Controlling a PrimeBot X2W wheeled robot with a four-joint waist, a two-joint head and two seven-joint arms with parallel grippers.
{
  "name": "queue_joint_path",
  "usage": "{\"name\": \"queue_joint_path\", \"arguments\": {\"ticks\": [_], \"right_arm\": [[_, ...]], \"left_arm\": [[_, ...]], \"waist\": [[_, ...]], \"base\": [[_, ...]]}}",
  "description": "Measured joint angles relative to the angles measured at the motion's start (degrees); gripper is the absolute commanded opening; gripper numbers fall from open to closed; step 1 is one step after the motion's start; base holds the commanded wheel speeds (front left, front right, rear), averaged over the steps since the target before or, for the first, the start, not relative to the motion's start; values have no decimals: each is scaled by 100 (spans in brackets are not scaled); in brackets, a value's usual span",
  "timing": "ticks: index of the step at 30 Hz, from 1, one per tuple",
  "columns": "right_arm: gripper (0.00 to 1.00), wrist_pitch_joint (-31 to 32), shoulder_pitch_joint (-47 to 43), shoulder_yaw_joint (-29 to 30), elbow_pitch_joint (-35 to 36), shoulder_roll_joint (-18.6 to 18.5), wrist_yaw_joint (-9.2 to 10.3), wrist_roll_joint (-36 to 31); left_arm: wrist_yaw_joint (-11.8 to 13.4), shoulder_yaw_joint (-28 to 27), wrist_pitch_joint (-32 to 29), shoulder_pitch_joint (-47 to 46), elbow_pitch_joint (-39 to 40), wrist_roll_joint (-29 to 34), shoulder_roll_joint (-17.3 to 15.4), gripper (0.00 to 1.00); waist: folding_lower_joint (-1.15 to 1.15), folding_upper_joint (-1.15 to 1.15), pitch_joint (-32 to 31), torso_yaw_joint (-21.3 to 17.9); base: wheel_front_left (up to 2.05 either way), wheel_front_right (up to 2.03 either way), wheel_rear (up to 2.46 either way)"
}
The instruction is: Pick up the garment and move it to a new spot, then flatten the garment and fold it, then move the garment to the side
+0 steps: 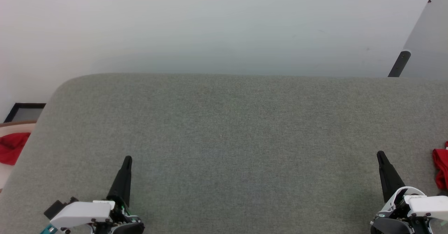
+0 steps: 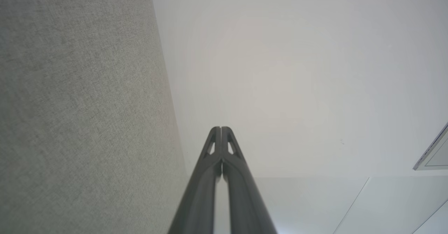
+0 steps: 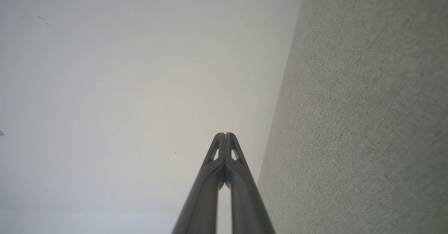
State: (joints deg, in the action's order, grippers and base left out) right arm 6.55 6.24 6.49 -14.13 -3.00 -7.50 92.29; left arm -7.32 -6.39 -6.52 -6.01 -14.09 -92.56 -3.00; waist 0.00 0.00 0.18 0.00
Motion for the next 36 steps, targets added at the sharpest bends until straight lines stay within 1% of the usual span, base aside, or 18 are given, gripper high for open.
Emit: {"name": "queue_joint_path", "arguments": {"ticks": [36], "right_arm": [[0, 1, 0, 4, 0, 2, 0, 0]], "left_arm": [[0, -8, -1, -1, 0, 2, 4, 0]], "waist": [[0, 0, 0, 0]], "base": [[0, 0, 0]]}}
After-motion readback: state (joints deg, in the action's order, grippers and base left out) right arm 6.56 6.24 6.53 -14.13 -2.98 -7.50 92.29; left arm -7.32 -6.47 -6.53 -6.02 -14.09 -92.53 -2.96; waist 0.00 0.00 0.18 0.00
